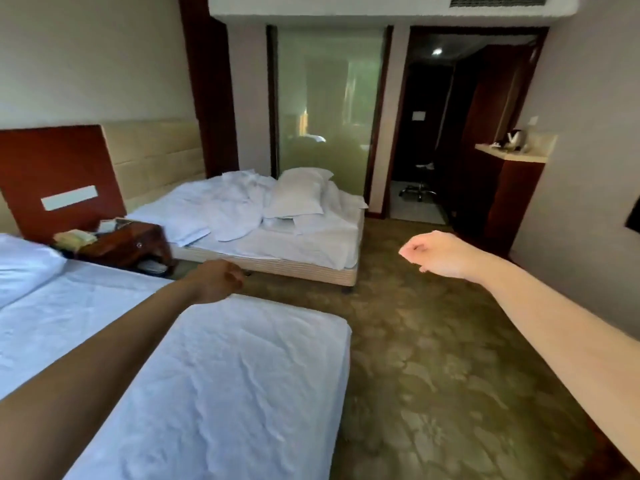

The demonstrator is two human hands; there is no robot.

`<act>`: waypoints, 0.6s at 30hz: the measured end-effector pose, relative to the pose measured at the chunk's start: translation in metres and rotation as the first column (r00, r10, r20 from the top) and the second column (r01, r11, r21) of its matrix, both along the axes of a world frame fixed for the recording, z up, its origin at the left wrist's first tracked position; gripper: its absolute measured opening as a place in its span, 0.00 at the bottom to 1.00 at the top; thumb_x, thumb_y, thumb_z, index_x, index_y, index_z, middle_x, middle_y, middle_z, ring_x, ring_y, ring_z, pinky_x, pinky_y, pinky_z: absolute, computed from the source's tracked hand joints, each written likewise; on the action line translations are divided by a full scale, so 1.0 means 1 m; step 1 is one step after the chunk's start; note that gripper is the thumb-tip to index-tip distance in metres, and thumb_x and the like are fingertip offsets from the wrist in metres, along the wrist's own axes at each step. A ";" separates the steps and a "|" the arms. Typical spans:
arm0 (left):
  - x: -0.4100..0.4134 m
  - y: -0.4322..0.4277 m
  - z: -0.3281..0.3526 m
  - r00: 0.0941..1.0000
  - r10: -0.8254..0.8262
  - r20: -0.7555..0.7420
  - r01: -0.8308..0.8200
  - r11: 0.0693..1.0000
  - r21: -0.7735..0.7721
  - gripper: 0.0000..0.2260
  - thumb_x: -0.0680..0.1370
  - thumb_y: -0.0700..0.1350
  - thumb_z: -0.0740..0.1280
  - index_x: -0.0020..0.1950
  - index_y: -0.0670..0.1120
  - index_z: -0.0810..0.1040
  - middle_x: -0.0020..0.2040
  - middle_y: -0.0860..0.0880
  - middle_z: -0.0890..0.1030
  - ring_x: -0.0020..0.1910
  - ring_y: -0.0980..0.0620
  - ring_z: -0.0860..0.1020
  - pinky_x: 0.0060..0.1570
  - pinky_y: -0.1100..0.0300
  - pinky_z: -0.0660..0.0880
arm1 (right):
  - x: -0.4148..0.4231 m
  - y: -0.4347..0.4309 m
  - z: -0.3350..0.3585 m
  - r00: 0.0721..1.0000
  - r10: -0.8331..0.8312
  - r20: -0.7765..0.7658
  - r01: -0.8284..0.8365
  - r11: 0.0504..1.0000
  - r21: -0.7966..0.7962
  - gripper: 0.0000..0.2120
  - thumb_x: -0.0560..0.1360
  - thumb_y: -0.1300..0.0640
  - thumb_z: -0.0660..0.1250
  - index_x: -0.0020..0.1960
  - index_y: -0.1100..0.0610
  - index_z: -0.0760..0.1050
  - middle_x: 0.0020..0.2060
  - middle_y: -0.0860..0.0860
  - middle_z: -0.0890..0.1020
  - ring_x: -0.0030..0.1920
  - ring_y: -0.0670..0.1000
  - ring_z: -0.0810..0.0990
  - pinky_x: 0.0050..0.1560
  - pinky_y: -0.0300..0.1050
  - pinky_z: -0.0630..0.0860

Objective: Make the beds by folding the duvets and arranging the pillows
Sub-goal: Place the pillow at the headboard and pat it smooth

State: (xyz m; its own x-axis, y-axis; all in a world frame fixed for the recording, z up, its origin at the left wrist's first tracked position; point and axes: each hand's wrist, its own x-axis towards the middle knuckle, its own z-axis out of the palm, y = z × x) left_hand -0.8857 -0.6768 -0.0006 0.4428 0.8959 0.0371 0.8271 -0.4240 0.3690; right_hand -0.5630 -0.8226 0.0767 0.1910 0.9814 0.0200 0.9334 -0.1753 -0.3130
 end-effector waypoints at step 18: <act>0.326 0.323 -0.025 0.988 -0.045 0.150 0.068 0.986 -0.152 0.08 0.78 0.43 0.65 0.55 0.46 0.80 0.54 0.50 0.80 0.57 0.51 0.77 0.53 0.65 0.69 | 0.289 0.325 0.000 0.930 0.135 0.343 -0.090 0.985 -0.144 0.18 0.81 0.50 0.56 0.71 0.51 0.66 0.65 0.49 0.74 0.61 0.50 0.75 0.55 0.41 0.70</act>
